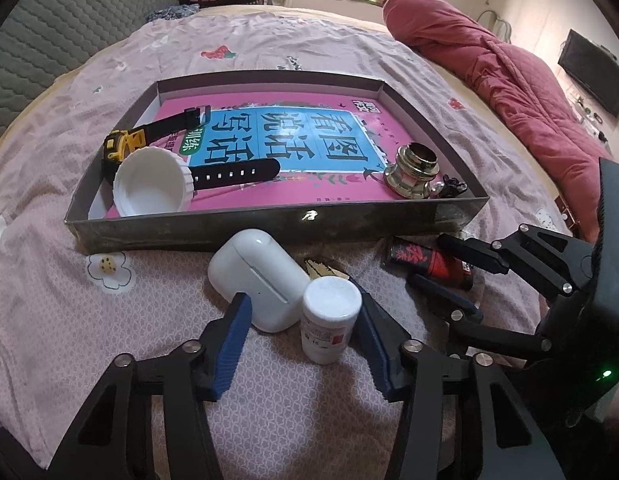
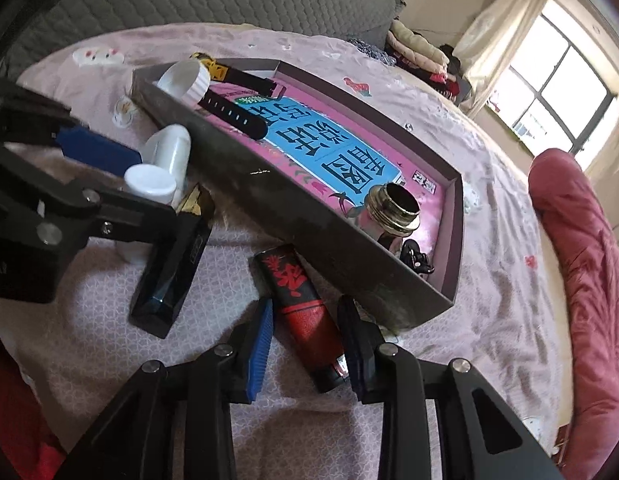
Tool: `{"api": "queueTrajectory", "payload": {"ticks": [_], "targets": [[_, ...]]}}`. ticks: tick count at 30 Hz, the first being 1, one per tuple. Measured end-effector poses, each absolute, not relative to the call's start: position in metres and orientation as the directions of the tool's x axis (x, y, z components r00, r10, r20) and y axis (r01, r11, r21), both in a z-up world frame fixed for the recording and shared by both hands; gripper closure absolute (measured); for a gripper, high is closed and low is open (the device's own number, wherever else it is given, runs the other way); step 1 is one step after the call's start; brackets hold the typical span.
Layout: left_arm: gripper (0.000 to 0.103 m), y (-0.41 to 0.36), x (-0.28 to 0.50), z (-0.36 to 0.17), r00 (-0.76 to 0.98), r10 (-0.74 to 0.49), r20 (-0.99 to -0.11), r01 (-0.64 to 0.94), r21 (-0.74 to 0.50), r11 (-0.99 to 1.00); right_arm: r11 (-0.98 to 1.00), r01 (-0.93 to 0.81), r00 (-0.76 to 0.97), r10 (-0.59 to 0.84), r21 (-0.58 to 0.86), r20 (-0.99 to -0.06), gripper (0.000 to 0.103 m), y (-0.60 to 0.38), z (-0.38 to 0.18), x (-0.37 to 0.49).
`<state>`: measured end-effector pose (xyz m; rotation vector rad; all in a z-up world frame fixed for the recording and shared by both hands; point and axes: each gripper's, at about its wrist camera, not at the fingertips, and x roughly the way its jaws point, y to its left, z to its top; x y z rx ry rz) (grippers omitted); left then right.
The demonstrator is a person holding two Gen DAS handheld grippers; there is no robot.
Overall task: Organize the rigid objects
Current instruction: 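Grasp the white pill bottle with the left tool while the right tool grasps the red-black marker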
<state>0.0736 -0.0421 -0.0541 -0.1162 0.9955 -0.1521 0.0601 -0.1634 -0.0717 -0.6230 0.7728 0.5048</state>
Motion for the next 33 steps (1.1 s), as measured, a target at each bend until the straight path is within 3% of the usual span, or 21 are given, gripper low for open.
{"api": "queueTrajectory", "payload": {"ticks": [2,5,16,29,33], "targets": [[0.056,-0.041,0.073,-0.053,0.539,-0.188,-0.821,0.074,-0.176,0.982,0.721,-0.625,0.605,0.205,-0.300,-0.769,0.073,-0.165,-0.070,0.061],[0.073,-0.040,0.072,-0.050,0.544,-0.211,-0.812,0.087,-0.196,0.977,0.728,-0.633,0.589,0.231,-0.265,-0.775,0.077,-0.165,-0.066,0.060],[0.075,-0.038,0.067,-0.050,0.533,-0.250,-0.808,0.106,-0.230,0.968,0.767,-0.628,0.540,0.304,-0.135,-0.785,0.089,-0.173,-0.055,0.058],[0.076,-0.034,0.061,-0.045,0.535,-0.269,-0.801,0.112,-0.248,0.962,0.829,-0.549,0.444,0.400,0.109,-0.802,0.090,-0.196,-0.052,0.069],[0.076,-0.032,0.060,-0.044,0.535,-0.273,-0.800,0.109,-0.255,0.961,0.844,-0.534,0.460,0.330,0.040,-0.824,0.092,-0.192,-0.056,0.068]]}}
